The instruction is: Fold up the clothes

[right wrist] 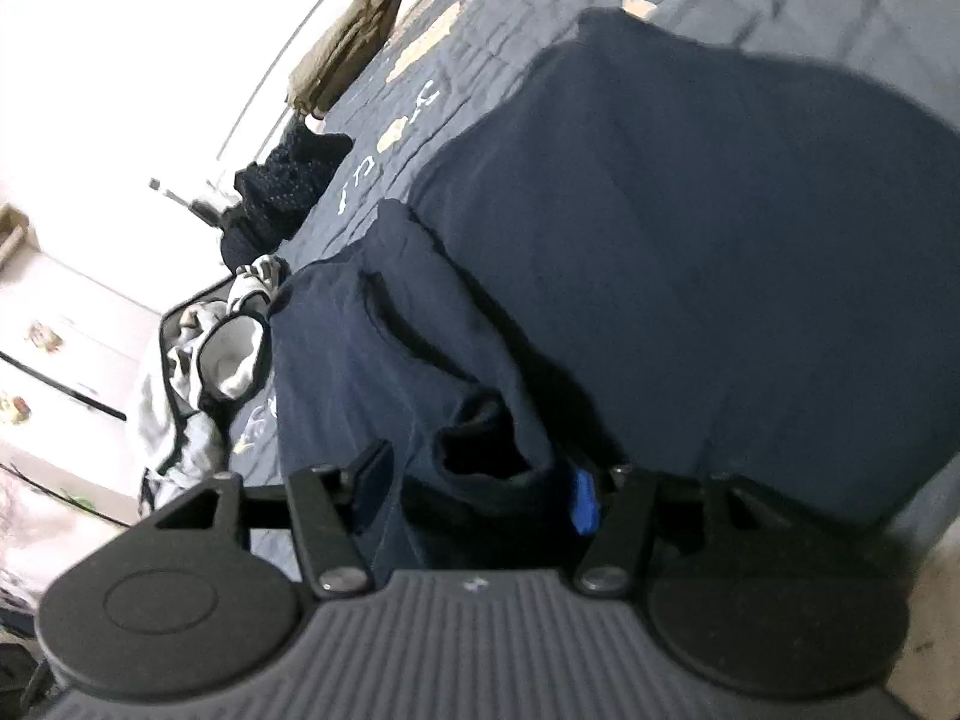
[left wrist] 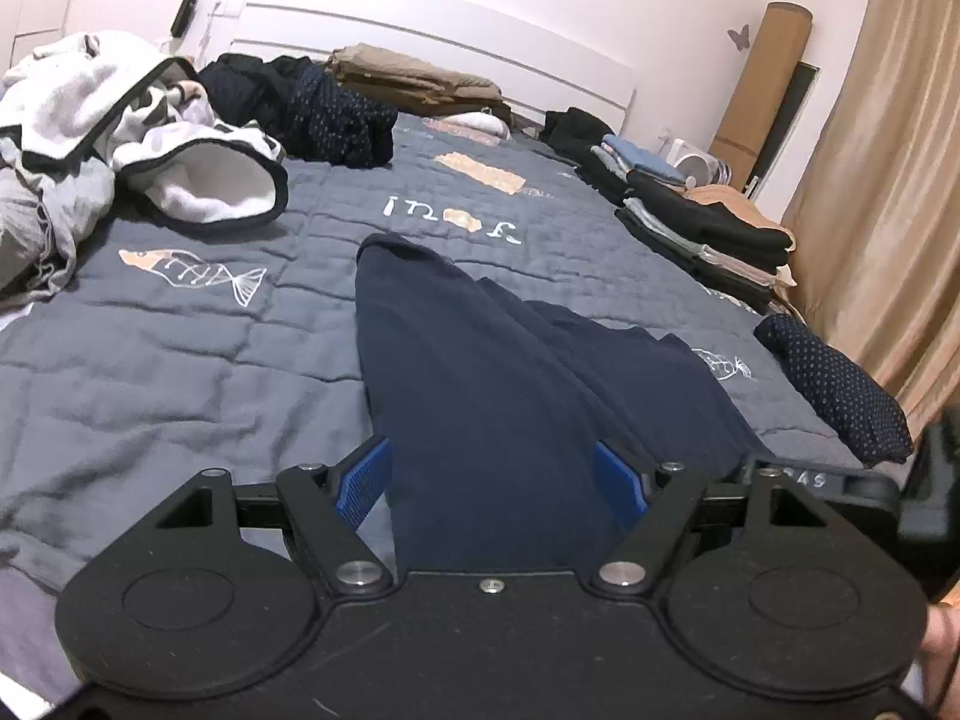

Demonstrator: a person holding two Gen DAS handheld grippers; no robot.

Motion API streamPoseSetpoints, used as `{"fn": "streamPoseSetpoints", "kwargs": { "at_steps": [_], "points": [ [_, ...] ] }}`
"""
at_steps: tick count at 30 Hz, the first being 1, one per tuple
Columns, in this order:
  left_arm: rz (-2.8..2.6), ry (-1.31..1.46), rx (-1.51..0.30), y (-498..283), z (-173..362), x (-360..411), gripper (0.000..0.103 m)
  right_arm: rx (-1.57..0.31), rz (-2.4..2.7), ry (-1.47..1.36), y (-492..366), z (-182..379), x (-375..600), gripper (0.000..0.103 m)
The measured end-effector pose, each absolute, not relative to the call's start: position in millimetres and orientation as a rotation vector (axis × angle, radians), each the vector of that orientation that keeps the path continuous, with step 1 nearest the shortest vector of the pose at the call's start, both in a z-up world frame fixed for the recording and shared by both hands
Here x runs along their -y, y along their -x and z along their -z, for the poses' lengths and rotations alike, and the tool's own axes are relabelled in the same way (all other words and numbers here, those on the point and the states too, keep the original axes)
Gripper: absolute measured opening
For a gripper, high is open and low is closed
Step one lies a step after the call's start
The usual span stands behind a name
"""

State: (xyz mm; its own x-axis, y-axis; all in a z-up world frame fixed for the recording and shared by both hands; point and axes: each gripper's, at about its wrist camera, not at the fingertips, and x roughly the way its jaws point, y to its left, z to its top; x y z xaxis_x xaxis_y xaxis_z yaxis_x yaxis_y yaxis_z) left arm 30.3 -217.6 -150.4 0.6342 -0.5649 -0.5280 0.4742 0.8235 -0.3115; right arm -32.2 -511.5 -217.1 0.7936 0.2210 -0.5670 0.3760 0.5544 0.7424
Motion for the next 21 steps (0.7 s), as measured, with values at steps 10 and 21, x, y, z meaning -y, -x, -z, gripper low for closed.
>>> {"fn": "streamPoseSetpoints", "kwargs": {
  "at_steps": [10, 21],
  "points": [
    [0.597, 0.14, -0.66, -30.5, 153.0, 220.4, 0.073, -0.659, 0.046, -1.035, 27.0, 221.4, 510.3, 0.058],
    [0.599, 0.134, -0.66, -29.3, 152.9, 221.8, 0.073, -0.639, 0.056, -1.029, 23.9, 226.6, 510.3, 0.032]
  ]
}}
